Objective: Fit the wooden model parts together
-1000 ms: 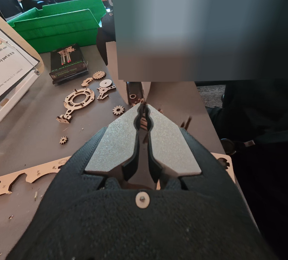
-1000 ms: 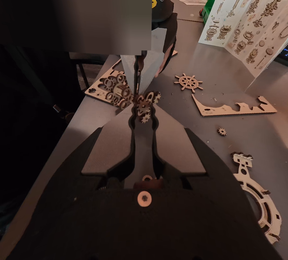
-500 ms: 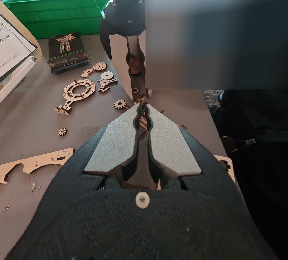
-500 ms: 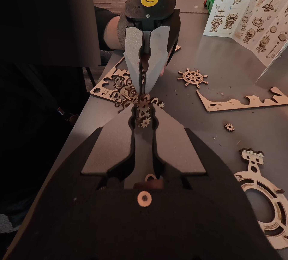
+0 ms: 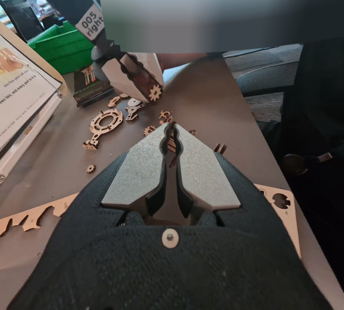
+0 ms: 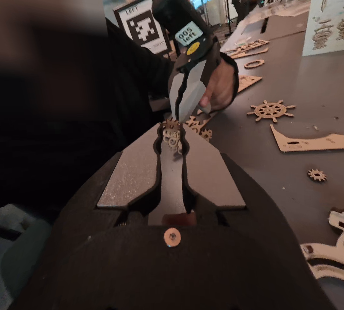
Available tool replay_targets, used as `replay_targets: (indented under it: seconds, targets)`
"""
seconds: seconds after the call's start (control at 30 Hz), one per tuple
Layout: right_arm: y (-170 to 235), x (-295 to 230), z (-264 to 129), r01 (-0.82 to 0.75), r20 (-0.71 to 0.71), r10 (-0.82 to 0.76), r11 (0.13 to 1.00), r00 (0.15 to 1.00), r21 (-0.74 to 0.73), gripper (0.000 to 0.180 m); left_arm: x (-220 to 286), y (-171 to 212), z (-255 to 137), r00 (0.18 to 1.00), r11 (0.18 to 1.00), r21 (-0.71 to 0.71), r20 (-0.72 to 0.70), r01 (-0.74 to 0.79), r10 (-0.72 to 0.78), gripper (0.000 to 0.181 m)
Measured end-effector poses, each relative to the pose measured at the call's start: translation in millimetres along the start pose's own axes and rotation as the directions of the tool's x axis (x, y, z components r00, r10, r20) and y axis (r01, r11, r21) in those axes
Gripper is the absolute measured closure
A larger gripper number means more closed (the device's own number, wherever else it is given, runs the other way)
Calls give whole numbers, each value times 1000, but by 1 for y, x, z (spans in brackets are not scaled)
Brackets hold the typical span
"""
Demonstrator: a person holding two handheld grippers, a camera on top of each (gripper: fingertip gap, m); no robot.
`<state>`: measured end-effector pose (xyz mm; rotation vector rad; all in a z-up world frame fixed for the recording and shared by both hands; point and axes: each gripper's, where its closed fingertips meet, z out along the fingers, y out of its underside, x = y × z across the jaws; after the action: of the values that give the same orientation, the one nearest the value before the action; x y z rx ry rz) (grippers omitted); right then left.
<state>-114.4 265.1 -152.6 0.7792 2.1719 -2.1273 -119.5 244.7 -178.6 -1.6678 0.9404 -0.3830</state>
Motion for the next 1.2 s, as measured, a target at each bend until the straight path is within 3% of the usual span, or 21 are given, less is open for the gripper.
replay_targets:
  seconds: [0.27,0.4,0.6,1.2]
  targets:
    - [-6,-6,3,-76,72,73,996,995,42,166,5,-29,-6,996,978,189,27,-89,85,181]
    - [-16,-9,1,-87,88,80,993,993,80,166,4,-29,-5,996,977,194,38,-86,80,181]
    - [-20,-12,7,-45,71,41,998,997,51,166,6,-38,-10,999,962,271,0,-35,37,181]
    - [-20,-17,18,24,40,-24,1000,999,-3,166,11,-40,-7,999,951,308,-38,3,9,181]
